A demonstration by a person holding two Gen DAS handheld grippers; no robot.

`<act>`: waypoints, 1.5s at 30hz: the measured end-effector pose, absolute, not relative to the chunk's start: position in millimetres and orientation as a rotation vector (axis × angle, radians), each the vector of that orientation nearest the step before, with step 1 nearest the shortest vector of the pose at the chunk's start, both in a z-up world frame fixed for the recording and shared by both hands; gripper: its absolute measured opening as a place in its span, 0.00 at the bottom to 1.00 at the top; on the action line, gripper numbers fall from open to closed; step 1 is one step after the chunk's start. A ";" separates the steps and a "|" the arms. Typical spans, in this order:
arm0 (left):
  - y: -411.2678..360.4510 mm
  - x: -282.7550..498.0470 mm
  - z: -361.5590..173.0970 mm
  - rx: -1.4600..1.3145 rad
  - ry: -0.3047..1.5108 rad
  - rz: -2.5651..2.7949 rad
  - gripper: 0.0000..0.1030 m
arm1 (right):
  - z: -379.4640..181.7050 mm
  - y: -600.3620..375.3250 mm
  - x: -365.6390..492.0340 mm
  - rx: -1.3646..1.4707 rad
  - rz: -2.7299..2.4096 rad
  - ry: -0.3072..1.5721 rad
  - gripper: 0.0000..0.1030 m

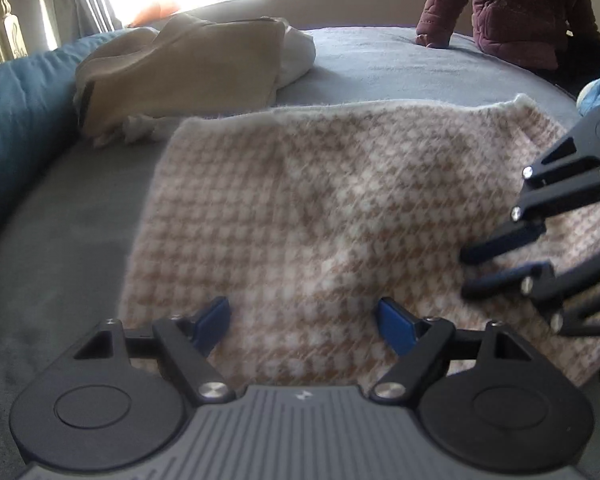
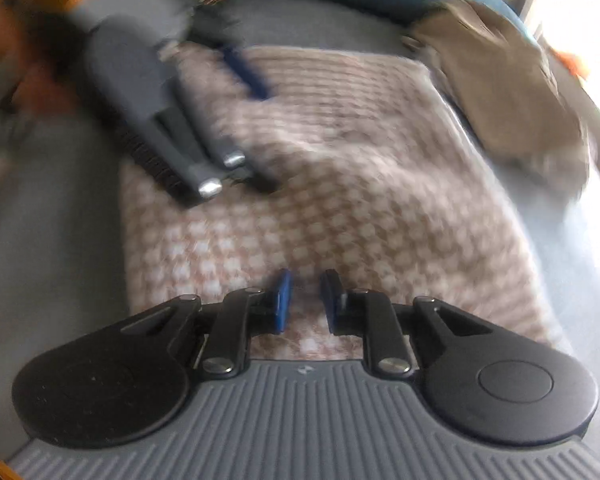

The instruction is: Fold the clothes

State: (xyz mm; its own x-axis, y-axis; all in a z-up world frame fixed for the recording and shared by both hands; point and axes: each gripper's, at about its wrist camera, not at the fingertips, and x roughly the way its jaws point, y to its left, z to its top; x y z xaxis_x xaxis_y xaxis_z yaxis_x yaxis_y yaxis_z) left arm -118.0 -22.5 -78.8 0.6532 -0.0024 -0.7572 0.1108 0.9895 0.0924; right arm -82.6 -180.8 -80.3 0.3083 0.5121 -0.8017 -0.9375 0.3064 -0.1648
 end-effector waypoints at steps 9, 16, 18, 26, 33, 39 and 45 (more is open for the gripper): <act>-17.0 -112.9 -76.8 0.109 0.839 -0.090 0.81 | -81.3 -193.2 -43.8 -0.522 0.895 0.715 0.15; -16.3 -114.1 -62.2 0.122 0.792 -0.105 0.80 | -60.9 -202.0 -34.8 -0.352 0.854 0.705 0.15; -21.4 -111.1 -60.7 0.124 0.795 -0.118 0.80 | -66.0 -198.7 -19.6 -0.391 0.799 0.681 0.15; -42.7 -101.8 -63.9 0.145 0.863 -0.131 0.80 | -64.0 -202.0 10.0 -0.184 0.738 0.753 0.16; -46.4 -97.6 -66.8 0.143 0.939 -0.074 0.85 | -87.3 -204.1 33.2 -0.143 0.637 0.799 0.18; -48.4 -97.6 -62.2 0.124 1.012 -0.047 0.87 | -54.3 -211.3 18.4 -0.075 0.632 0.793 0.19; -54.5 -99.2 -66.2 0.123 1.030 0.020 0.91 | -83.8 -210.0 21.6 -0.146 0.603 0.841 0.22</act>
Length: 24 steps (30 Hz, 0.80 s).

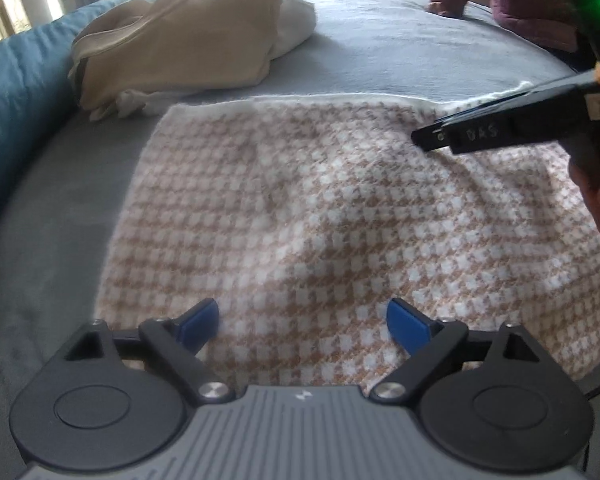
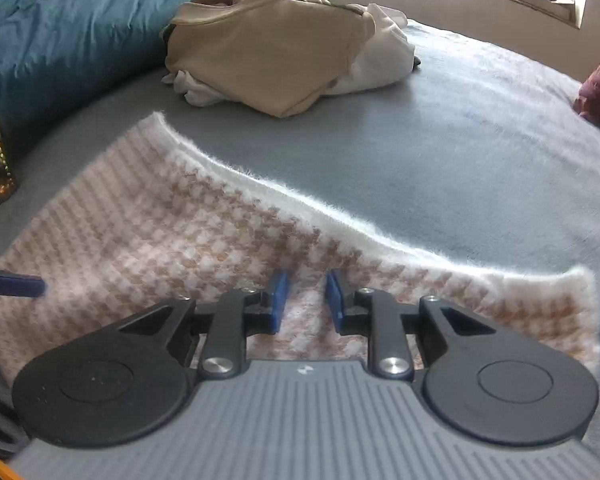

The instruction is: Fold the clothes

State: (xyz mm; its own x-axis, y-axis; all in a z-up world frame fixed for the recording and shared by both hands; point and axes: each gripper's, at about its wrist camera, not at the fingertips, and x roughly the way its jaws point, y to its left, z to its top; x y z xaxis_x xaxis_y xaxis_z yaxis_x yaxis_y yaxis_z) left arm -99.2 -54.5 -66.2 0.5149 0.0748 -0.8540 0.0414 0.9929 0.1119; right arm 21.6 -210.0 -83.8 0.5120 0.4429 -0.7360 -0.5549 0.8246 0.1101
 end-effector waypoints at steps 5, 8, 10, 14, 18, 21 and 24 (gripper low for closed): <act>-52.4 -97.0 -66.2 0.100 1.056 0.050 0.93 | -65.3 -214.6 9.7 -0.093 0.605 0.874 0.24; -54.4 -94.8 -68.1 0.097 1.066 0.066 0.93 | -72.6 -210.1 -1.8 -0.173 0.624 0.888 0.24; -56.0 -94.8 -68.8 0.102 1.066 0.074 0.94 | -81.7 -208.0 -5.3 -0.219 0.621 0.867 0.26; -55.6 -96.4 -68.7 0.101 1.066 0.078 0.94 | -66.8 -212.5 -15.7 -0.194 0.657 0.876 0.26; -56.5 -94.7 -69.6 0.097 1.071 0.084 0.94 | -70.8 -213.0 -34.6 -0.312 0.682 0.871 0.26; -57.2 -94.9 -70.3 0.102 1.071 0.089 0.95 | -79.5 -221.1 -35.4 -0.303 0.670 0.896 0.26; -56.3 -95.3 -69.5 0.105 1.072 0.087 0.95 | -65.2 -229.7 -49.4 -0.273 0.737 0.861 0.27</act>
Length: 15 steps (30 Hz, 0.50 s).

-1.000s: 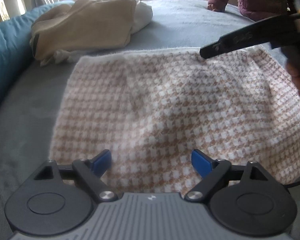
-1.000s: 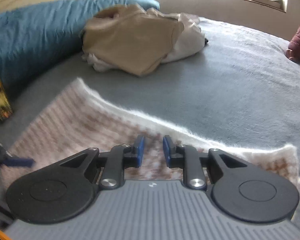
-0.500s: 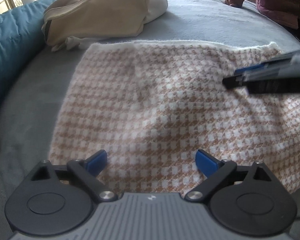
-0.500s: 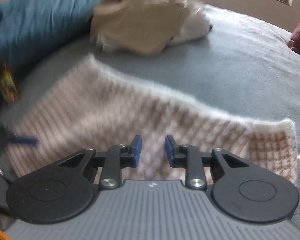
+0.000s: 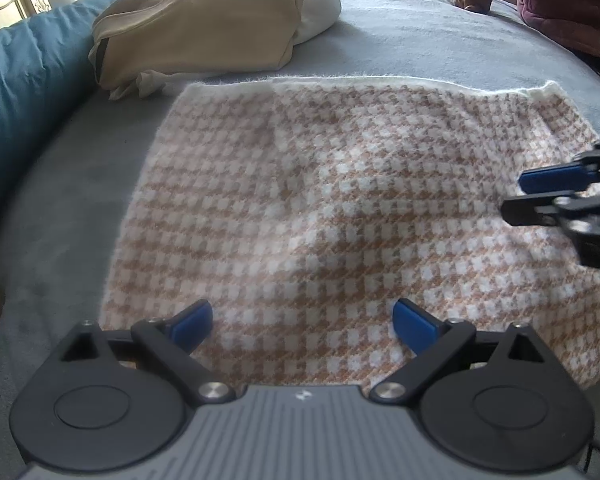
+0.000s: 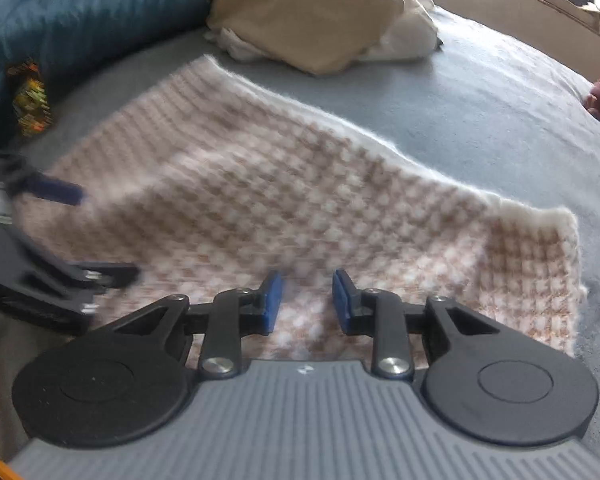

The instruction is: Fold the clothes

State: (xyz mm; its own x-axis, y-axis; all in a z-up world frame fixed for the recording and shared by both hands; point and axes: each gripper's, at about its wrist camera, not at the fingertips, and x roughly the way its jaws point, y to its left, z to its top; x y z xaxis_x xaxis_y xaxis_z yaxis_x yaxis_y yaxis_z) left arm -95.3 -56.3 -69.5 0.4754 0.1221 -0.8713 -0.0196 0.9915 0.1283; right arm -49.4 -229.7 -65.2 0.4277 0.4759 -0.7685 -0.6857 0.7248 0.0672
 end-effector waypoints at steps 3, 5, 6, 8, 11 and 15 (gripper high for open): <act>-55.9 -95.5 -69.4 0.101 1.076 0.090 0.95 | -55.9 -233.5 -72.9 -0.327 0.871 0.795 0.26; -56.6 -95.3 -69.6 0.104 1.077 0.091 0.95 | -68.6 -230.3 -83.0 -0.425 0.886 0.803 0.25; -57.0 -95.2 -69.8 0.106 1.078 0.091 0.95 | -79.6 -227.9 -84.8 -0.480 0.860 0.824 0.25; -57.4 -96.3 -69.3 0.110 1.075 0.096 0.95 | -89.0 -229.5 -85.8 -0.493 0.828 0.840 0.25; -57.1 -96.9 -68.6 0.115 1.076 0.096 0.95 | -73.5 -233.4 -91.1 -0.436 0.881 0.809 0.26; -57.2 -96.3 -68.5 0.113 1.079 0.102 0.95 | -66.5 -228.8 -115.8 -0.503 1.037 0.726 0.25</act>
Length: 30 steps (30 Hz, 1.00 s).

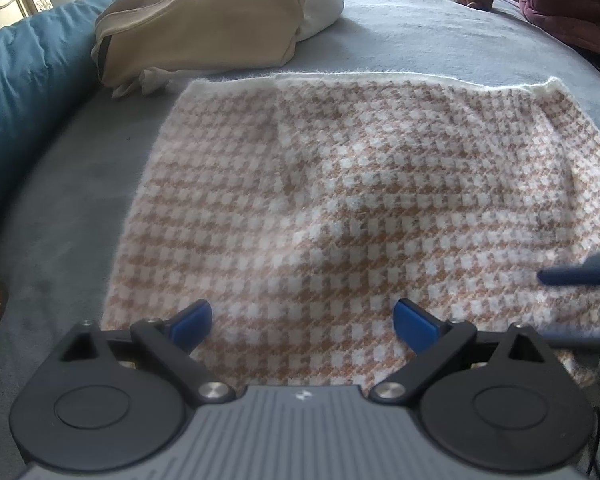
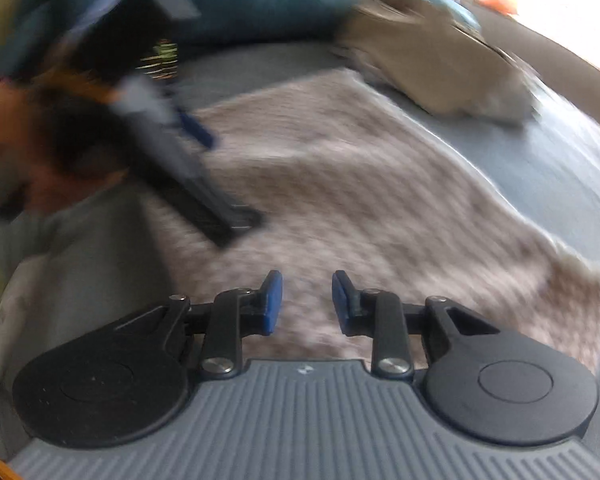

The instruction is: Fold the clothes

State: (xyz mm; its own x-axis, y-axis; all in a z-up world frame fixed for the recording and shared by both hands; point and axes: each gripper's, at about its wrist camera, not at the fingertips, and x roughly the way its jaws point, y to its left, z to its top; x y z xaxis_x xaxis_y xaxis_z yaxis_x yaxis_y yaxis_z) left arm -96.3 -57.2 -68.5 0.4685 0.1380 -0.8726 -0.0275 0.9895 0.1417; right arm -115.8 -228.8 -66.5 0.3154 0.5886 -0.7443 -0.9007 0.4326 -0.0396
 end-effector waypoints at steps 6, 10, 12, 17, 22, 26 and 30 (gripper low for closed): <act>-58.3 -97.9 -68.8 0.126 1.076 0.104 0.95 | -86.1 -223.1 -121.5 -0.580 1.000 0.776 0.25; -64.3 -100.8 -69.4 0.113 1.079 0.121 0.95 | -70.7 -226.8 -129.1 -0.539 1.078 0.709 0.25; -64.6 -101.3 -69.6 0.120 1.076 0.120 0.95 | -78.0 -221.8 -131.7 -0.564 1.083 0.723 0.25; -61.4 -102.7 -70.8 0.108 1.083 0.111 0.96 | -97.5 -221.4 -127.2 -0.515 1.047 0.792 0.25; -46.7 -108.6 -65.7 0.006 1.046 0.071 0.95 | -95.5 -223.5 -125.9 -0.480 1.037 0.803 0.25; -45.1 -130.3 -57.5 -0.009 0.922 -0.122 0.96 | -78.8 -229.5 -120.8 -0.405 1.039 0.785 0.25; -55.2 -152.6 -71.5 0.110 0.892 -0.254 0.96 | -70.9 -229.5 -118.3 -0.375 1.037 0.764 0.25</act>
State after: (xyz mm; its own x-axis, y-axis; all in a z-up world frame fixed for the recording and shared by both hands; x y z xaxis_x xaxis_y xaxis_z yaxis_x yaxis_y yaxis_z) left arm -152.6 -55.2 -71.5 0.6005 -0.1732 -0.7807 0.2646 0.9643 -0.0104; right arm -118.3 -229.5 -70.9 0.2877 0.6292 -0.7220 -0.8757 0.4781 0.0677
